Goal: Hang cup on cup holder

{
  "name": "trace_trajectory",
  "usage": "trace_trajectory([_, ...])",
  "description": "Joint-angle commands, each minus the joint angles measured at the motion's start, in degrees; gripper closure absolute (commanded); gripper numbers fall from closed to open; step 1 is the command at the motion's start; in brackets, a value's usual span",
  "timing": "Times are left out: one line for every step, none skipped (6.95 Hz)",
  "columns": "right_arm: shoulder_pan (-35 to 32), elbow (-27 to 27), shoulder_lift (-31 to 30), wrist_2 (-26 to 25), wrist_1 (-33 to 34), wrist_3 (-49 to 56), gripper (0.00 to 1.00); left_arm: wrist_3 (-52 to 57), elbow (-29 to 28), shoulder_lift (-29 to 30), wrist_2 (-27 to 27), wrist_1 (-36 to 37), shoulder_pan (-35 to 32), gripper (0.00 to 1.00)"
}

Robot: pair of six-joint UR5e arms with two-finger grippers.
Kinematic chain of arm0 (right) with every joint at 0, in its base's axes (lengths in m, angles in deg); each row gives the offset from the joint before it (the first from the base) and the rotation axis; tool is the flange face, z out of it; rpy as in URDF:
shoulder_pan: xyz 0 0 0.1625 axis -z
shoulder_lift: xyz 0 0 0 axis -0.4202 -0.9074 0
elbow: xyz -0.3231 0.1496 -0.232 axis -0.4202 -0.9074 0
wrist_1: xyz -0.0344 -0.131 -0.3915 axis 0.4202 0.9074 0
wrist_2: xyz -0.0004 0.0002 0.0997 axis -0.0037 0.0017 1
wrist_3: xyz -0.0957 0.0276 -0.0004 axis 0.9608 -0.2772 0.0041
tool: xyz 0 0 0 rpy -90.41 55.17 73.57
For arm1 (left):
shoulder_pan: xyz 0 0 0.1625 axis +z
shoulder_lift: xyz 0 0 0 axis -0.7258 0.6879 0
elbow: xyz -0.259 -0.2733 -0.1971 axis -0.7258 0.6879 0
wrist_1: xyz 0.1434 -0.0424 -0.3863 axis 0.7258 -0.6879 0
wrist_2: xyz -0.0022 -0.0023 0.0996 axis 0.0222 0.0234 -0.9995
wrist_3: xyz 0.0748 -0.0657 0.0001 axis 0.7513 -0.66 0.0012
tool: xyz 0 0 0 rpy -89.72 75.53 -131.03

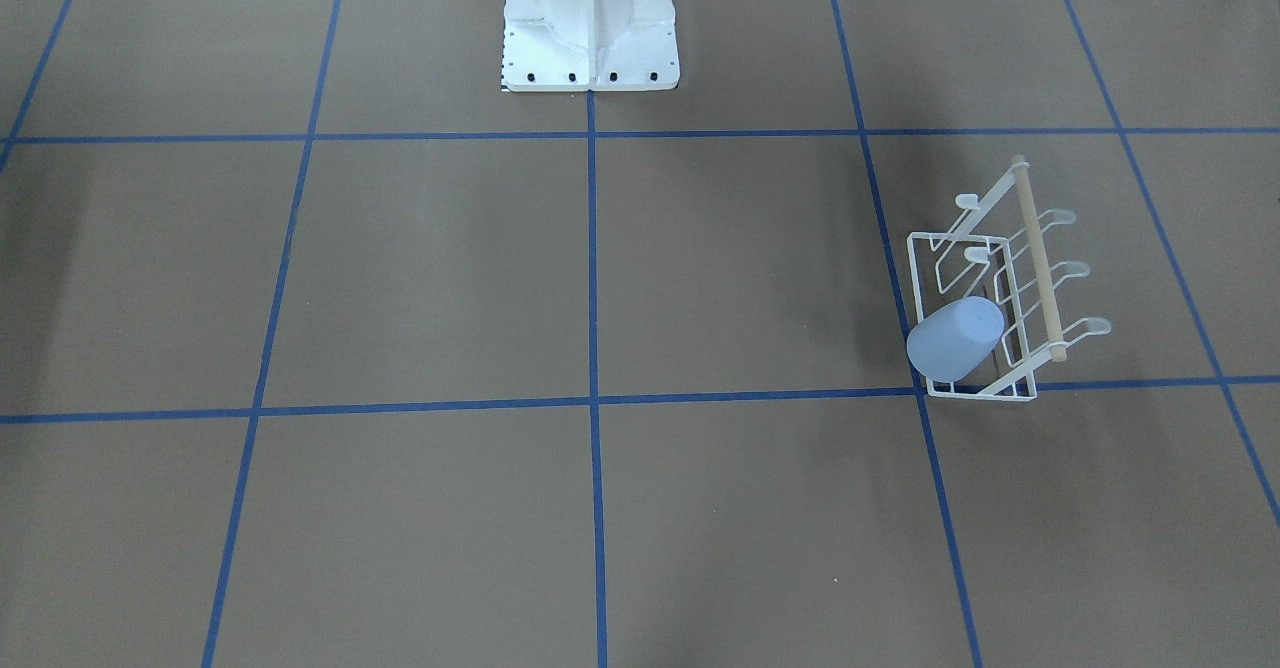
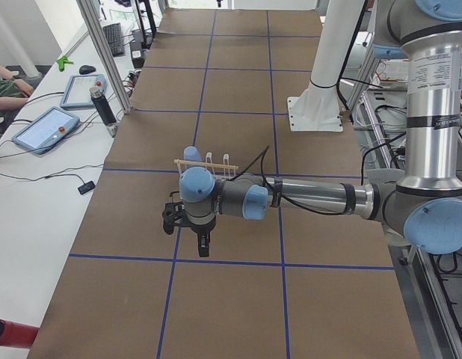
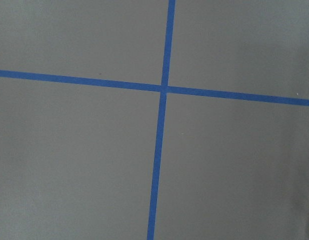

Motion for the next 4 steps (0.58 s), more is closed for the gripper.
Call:
trace_trajectory([0.0, 0.0, 0.3, 0.0, 0.0, 0.0, 0.0, 0.0, -0.1, 0.0, -0.1, 0.0, 0.0, 0.02])
trace_trajectory([0.0, 0.1, 0.2, 0.0, 0.0, 0.0, 0.0, 0.0, -0.1, 0.0, -0.1, 0.1, 0.0, 0.02])
trace_trajectory([0.0, 0.5, 0.1, 0.0, 0.0, 0.0, 0.0, -0.2, 0.3, 0.1, -0.2, 0.1, 0.0, 0.02])
trace_trajectory([-0.1, 1.3, -0.3, 0.0, 0.0, 0.0, 0.0, -0.1, 0.0, 0.1, -0.2, 0.1, 0.0, 0.01])
